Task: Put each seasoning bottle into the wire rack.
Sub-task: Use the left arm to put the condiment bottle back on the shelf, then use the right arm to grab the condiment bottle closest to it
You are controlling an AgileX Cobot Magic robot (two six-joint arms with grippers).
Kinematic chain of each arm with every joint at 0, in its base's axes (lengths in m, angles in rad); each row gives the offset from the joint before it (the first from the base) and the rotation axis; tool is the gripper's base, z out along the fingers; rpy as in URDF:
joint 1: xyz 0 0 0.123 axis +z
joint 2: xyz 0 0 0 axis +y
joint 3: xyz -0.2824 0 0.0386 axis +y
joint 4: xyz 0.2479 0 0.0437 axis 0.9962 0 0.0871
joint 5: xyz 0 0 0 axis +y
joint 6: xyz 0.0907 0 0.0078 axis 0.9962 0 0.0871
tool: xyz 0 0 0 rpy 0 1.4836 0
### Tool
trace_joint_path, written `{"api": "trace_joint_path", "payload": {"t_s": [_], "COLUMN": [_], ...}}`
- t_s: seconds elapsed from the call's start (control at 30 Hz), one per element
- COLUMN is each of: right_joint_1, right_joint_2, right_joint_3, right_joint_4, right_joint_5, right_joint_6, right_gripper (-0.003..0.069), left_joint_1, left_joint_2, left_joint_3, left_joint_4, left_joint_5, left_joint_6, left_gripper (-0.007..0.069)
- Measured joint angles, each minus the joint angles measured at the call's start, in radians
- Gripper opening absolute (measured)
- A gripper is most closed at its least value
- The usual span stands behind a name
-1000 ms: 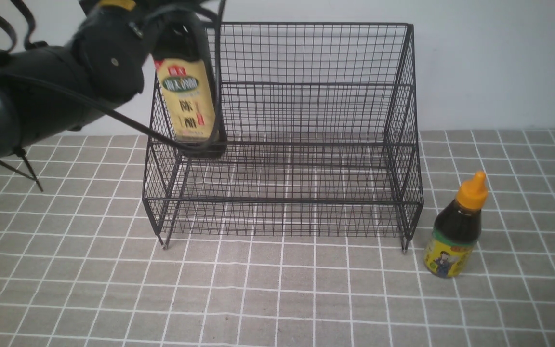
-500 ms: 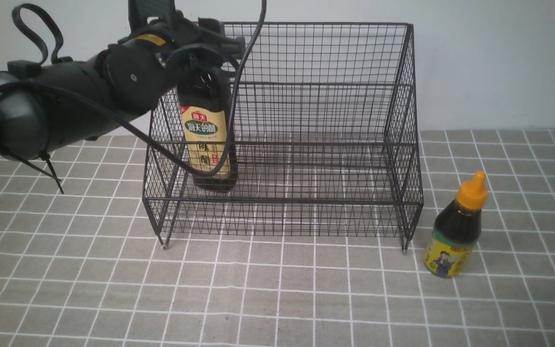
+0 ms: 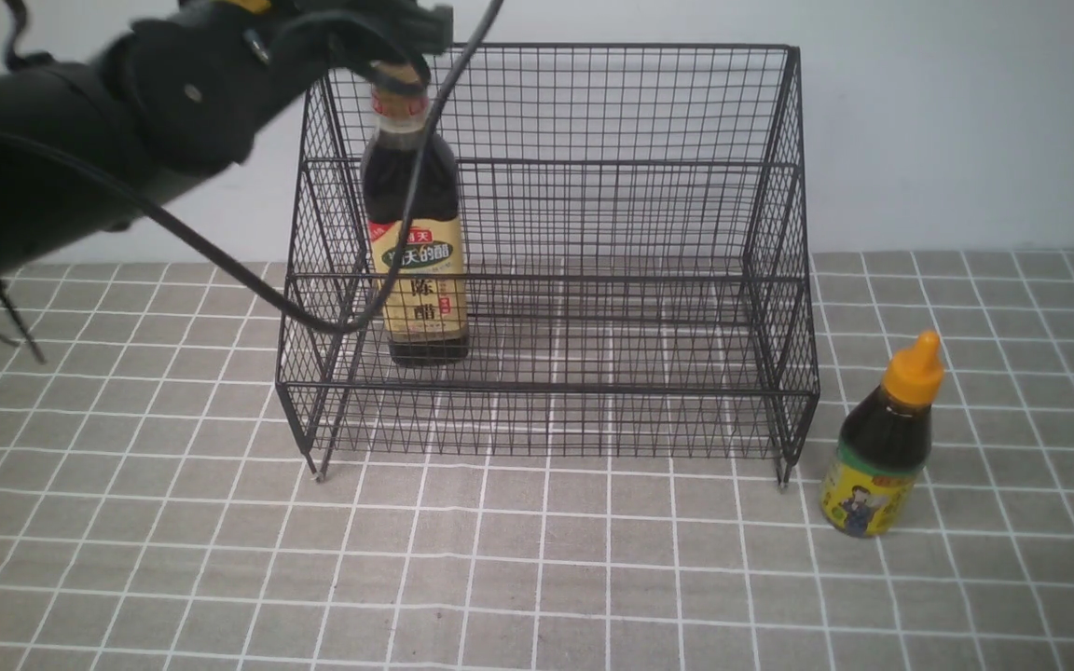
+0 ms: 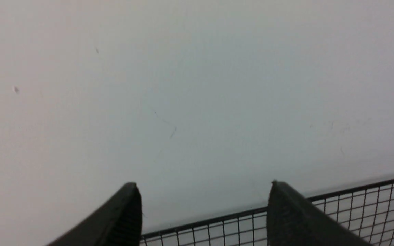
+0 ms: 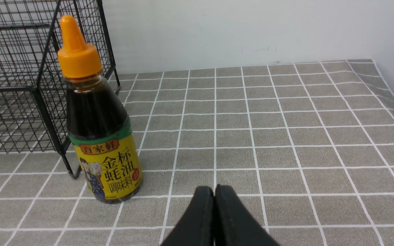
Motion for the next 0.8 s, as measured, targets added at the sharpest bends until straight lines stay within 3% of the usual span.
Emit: {"api": "trace_joint_path", "payload": {"t_s": [0.17,0.23,0.3,0.37,0.47,0.6,0.8], "right_joint_1": [0.0,0.0,0.0,0.0,0.0,0.0,0.0], "right_joint_2": [0.0,0.0,0.0,0.0,0.0,0.0,0.0], "right_joint_3": [0.0,0.0,0.0,0.0,0.0,0.0,0.0], "right_joint_4": [0.0,0.0,0.0,0.0,0.0,0.0,0.0], "right_joint_5": [0.0,0.0,0.0,0.0,0.0,0.0,0.0], "right_joint_6": [0.0,0.0,0.0,0.0,0.0,0.001,0.001], "right_gripper": [-0.0012,-0.0012,-0.0012,-0.0012,-0.0012,-0.0012,-0.0012], "left_joint_1": [0.0,0.0,0.003,0.006,0.041,0.082,0.087], "left_joint_2": [-0.081,-0.116,-0.161,-0.185,-0.251,-0.33,-0.553], "left_joint_3": [-0.001,-0.002,-0.005,-0.006,-0.006,0.017,0.183], "left_joint_4": [-0.006,-0.007,-0.006,-0.004,0.036,0.149,0.217], "left_joint_5": [0.137,0.239,0.448,0.539,0.852,1.071,1.098], "left_joint_6": [0.007,0.007,0.004,-0.01,-0.121,-0.27,-0.354], "left_gripper": [0.0418,0.0367,0.027,0.019,0.0025,-0.0007,-0.0007]}}
